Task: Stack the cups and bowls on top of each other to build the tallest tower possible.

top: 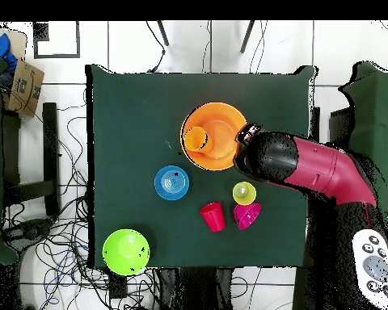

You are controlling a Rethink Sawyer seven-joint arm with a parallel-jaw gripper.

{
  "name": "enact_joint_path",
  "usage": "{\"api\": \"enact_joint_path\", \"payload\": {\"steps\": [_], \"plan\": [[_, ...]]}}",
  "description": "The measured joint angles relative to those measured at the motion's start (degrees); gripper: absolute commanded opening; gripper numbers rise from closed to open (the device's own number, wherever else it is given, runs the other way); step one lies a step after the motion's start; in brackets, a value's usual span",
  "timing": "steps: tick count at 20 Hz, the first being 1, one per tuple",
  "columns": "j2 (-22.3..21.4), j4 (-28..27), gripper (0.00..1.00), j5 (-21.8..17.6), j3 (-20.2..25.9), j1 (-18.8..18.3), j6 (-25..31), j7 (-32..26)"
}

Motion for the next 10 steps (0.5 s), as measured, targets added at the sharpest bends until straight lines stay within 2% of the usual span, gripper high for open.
{"api": "enact_joint_path", "payload": {"steps": [10], "plan": [[3.09,0.02,1.00,-3.15,1.38,-0.40,-4.73,0.00]]}}
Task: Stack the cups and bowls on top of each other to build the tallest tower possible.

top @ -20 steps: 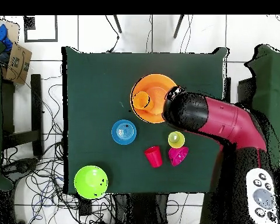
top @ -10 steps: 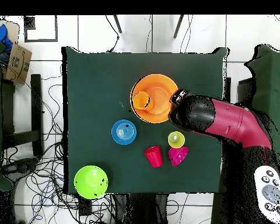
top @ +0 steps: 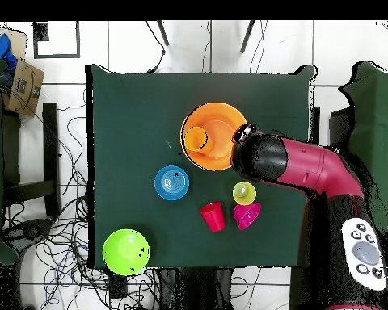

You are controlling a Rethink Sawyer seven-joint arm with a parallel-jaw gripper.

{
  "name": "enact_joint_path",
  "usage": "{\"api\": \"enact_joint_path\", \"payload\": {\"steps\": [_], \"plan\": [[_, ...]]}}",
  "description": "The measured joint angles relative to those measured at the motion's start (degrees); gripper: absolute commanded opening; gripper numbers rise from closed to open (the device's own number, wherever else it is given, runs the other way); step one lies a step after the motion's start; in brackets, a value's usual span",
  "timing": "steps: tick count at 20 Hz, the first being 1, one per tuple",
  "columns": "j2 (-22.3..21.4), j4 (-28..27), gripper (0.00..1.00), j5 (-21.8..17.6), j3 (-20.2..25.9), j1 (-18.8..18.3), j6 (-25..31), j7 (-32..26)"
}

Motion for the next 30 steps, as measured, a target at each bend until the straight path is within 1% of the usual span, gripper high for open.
{"api": "enact_joint_path", "payload": {"steps": [4,10,17,30], "plan": [[1.75,0.02,1.00,-0.52,1.20,-0.95,-0.48,0.00],[3.13,0.69,1.00,-0.55,2.05,-1.30,-0.48,0.00],[3.19,1.95,1.00,-0.57,3.02,-1.51,-0.48,0.00],[3.19,2.43,1.00,-0.58,4.40,-3.58,-0.48,0.00]]}}
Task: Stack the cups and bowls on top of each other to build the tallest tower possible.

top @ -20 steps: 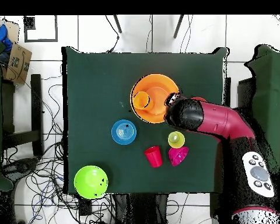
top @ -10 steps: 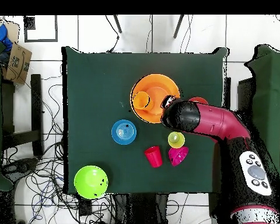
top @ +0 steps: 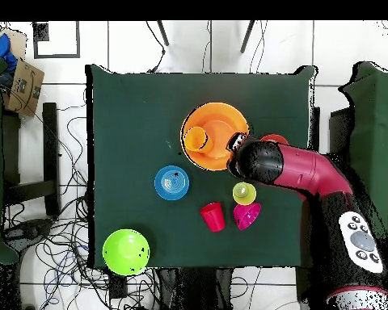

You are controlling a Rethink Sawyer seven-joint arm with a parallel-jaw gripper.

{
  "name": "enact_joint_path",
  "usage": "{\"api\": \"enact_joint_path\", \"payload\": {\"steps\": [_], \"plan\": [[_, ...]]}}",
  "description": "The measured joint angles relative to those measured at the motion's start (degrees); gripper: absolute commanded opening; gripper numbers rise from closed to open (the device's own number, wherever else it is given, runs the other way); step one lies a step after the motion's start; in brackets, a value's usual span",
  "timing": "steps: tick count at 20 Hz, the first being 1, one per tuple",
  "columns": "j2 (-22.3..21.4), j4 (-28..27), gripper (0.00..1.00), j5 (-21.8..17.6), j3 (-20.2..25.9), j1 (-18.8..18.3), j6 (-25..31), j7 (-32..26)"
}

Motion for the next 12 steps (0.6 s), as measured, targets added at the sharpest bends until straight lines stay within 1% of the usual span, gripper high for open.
{"api": "enact_joint_path", "payload": {"steps": [4,11,12], "plan": [[-0.31,0.07,1.00,0.01,1.42,-1.35,0.64,0.00],[-2.39,0.09,1.00,0.64,3.40,-3.16,5.51,0.00],[-3.33,0.09,1.00,0.89,4.08,-3.51,7.30,0.00]]}}
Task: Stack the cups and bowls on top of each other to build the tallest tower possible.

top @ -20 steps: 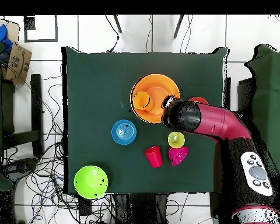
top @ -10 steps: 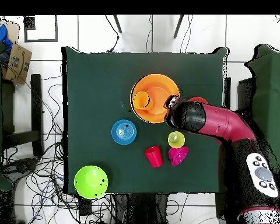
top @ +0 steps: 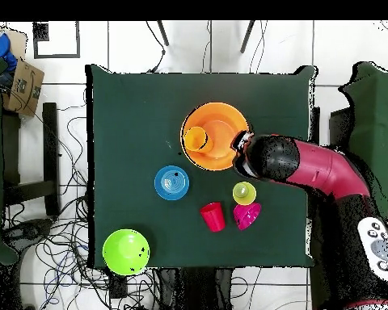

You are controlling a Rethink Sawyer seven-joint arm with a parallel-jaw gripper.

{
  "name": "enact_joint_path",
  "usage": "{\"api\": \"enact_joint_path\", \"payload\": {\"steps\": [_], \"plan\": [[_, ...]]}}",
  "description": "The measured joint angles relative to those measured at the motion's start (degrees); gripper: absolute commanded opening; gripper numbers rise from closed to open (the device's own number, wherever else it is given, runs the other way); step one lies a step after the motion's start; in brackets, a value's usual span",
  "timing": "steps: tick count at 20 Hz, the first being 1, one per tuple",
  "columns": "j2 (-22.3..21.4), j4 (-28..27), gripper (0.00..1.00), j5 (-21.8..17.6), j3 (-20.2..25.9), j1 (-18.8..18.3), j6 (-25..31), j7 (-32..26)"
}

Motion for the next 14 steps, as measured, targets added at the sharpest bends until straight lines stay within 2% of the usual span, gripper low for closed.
{"api": "enact_joint_path", "payload": {"steps": [7,14], "plan": [[-1.73,-0.21,1.00,0.19,1.80,-1.12,2.30,0.00],[0.60,-1.77,1.00,-0.49,2.79,-2.06,2.30,0.00]]}}
